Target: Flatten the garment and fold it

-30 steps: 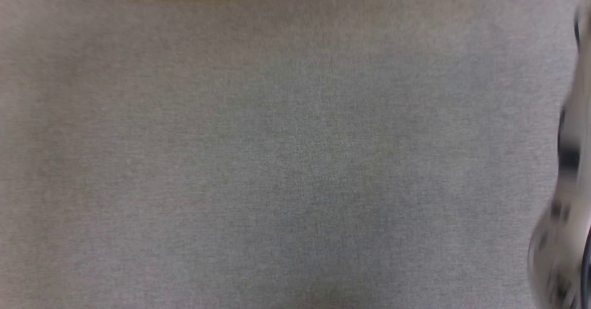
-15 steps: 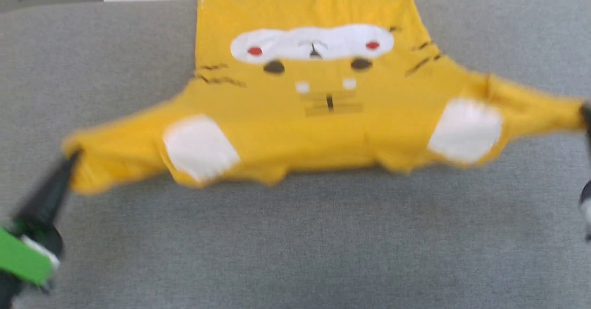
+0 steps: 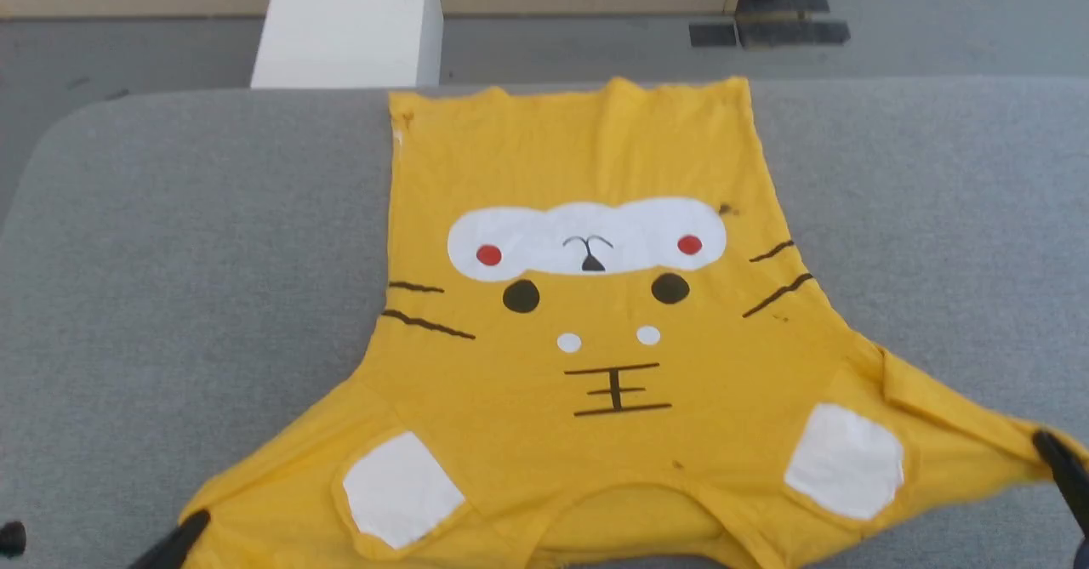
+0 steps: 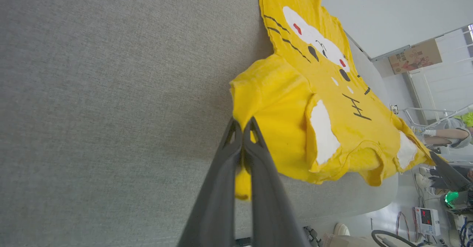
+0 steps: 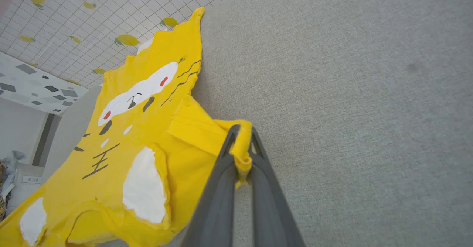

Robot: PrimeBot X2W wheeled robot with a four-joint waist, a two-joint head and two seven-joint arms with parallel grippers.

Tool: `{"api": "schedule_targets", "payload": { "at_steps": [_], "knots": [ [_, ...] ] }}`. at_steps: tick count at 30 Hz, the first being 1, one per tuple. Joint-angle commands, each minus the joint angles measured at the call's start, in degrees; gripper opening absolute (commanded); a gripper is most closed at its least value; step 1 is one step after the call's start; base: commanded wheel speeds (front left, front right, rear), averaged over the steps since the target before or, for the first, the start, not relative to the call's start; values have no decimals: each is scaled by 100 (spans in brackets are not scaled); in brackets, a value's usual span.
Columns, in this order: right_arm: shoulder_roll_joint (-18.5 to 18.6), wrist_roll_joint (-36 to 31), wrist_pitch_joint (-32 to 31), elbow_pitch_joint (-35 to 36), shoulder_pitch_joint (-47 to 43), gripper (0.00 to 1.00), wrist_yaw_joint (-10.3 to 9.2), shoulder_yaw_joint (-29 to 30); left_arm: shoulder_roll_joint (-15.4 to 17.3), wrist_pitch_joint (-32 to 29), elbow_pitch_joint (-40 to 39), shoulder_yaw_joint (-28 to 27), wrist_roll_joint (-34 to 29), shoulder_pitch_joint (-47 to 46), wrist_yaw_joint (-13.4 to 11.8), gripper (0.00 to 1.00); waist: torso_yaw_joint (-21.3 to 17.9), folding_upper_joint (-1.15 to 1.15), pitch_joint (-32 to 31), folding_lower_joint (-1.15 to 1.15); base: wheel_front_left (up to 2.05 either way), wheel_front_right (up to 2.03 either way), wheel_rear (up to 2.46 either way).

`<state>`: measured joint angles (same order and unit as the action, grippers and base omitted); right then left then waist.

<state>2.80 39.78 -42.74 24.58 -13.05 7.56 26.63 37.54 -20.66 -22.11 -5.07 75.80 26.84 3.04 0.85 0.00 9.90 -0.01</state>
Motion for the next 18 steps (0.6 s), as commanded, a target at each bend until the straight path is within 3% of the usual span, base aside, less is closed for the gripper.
{"api": "schedule_targets", "payload": {
  "at_steps": [1,11,18],
  "knots": [
    [8,63,-90,50,-148,0,-8,70,-18,-22,-66,-57,76,156,-47,0,61,0,-301,1,0,0,0],
    [8,578,-520,118,-989,0,-8,428,-81,-133,-409,-97,209,798,-262,0,121,0,-700,1,0,0,0],
    [8,591,-464,-53,-1235,0,-8,246,-230,65,-472,20,-14,743,-263,0,115,0,-768,1,0,0,0]
  ]
}}
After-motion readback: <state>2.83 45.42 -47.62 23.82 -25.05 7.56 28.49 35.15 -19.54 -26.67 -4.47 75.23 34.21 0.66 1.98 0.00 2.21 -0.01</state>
